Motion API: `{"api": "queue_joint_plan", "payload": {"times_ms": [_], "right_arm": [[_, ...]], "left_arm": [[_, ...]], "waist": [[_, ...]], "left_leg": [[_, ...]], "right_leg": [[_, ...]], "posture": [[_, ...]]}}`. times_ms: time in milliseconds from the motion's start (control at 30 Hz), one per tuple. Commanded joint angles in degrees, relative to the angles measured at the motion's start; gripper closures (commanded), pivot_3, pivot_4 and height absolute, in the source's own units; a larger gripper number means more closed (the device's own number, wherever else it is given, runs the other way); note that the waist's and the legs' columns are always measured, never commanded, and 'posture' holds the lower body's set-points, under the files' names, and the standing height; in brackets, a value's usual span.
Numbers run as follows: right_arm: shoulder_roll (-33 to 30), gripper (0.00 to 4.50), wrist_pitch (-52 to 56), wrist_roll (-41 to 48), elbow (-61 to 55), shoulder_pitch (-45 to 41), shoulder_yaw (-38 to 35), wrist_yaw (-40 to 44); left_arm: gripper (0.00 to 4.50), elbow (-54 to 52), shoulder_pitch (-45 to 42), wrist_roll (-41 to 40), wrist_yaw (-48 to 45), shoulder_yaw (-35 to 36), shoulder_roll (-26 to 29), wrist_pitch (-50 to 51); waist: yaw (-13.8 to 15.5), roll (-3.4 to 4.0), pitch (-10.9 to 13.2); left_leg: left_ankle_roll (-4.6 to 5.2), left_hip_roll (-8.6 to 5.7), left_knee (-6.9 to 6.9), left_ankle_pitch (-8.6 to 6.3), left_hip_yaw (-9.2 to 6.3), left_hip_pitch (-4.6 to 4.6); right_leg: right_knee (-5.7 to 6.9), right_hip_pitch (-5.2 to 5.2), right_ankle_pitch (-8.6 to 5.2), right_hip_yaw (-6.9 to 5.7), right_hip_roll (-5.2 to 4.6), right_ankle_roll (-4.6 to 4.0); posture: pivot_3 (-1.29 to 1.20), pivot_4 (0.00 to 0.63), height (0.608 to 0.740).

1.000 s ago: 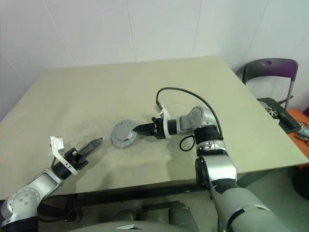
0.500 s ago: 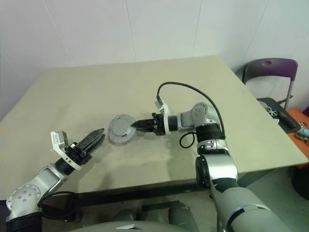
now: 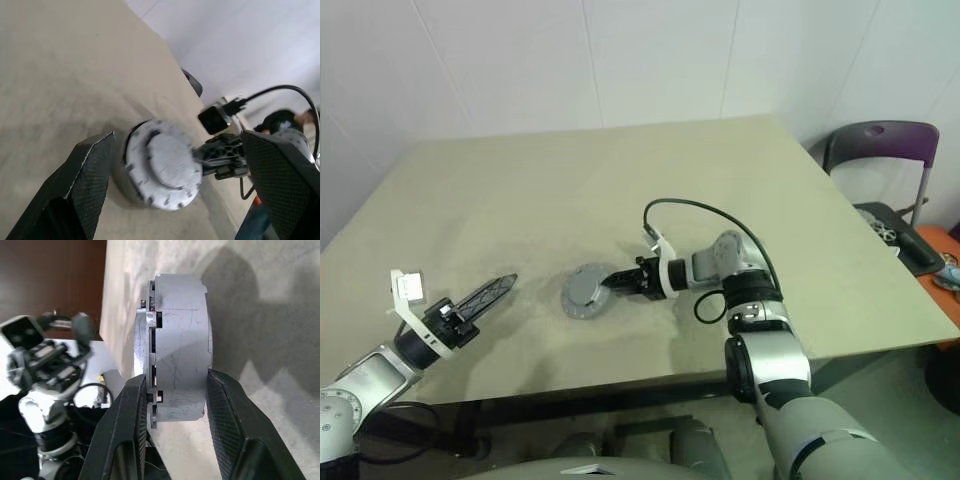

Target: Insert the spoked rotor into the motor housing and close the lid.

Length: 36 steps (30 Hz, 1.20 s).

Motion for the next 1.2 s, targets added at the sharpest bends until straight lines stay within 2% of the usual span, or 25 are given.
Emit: {"api": "queue_joint_plan", "payload": {"times_ms": [33,300,600,733,1067,1200], "right_arm": [[-0.99,3.16,-5.18,-1.1,-3.39,-0.81,4.79,2.94],[-5.67,3.16,-13.9,-5.39,-6.77,-0.67,14.15,7.39],[-8.1,0.1,-19.84,-8.65,-5.54,-2.37,17.78,10.89],[-9.2,0.01,-27.83,-12.49,-6.02,-2.53,19.46,11.82],[-11.53,0.01,-54.21,-19.53,-16.17,1.8,25.39,21.98],[-11.67,0.01,-59.52,-21.58,-19.63,3.84,27.93,25.01]], "left_arm": [[0.24,-3.27,-0.33,-0.87,0.3,1.06,1.98,-0.7],[0.24,-3.81,-1.06,-0.53,0.41,0.94,4.41,-0.99],[0.24,-3.71,-1.44,-0.24,0.08,1.58,6.39,-1.32],[0.24,-3.8,-0.66,0.05,-0.33,2.69,7.35,-1.62],[0.24,-4.77,3.07,1.9,-3.45,5.02,10.9,-2.35],[0.24,-5.51,4.29,2.24,-3.94,5.65,11.29,-2.84]], "waist": [[-0.02,0.01,0.0],[0.08,0.04,0.02],[-0.22,0.03,0.02],[0.01,0.03,0.02],[0.03,0.0,0.03],[0.06,-0.01,0.04]], "left_leg": [[0.0,0.0,0.0,0.0,0.0,0.0],[0.0,0.01,0.08,0.0,-0.01,0.11],[0.0,0.03,-0.04,0.0,0.0,0.08],[-0.01,0.05,-0.28,0.01,-0.02,0.04],[-0.06,0.05,-0.56,0.03,0.01,0.05],[-0.1,0.06,-0.6,0.05,0.01,0.05]], "right_leg": [[0.0,0.0,0.01,0.0,0.0,0.02],[0.02,0.14,-0.02,-0.04,0.02,-0.01],[-0.04,0.0,0.01,0.1,0.02,0.04],[-0.03,-0.17,0.07,0.09,0.03,0.14],[-0.12,-0.25,0.05,0.14,-0.02,0.15],[-0.12,-0.27,0.04,0.15,-0.04,0.14]], "posture": [[0.0,0.0,0.74],[0.0,0.0,0.74],[0.0,0.0,0.74],[0.0,0.0,0.74],[0.0,0.0,0.74],[0.0,0.0,0.74]]}}
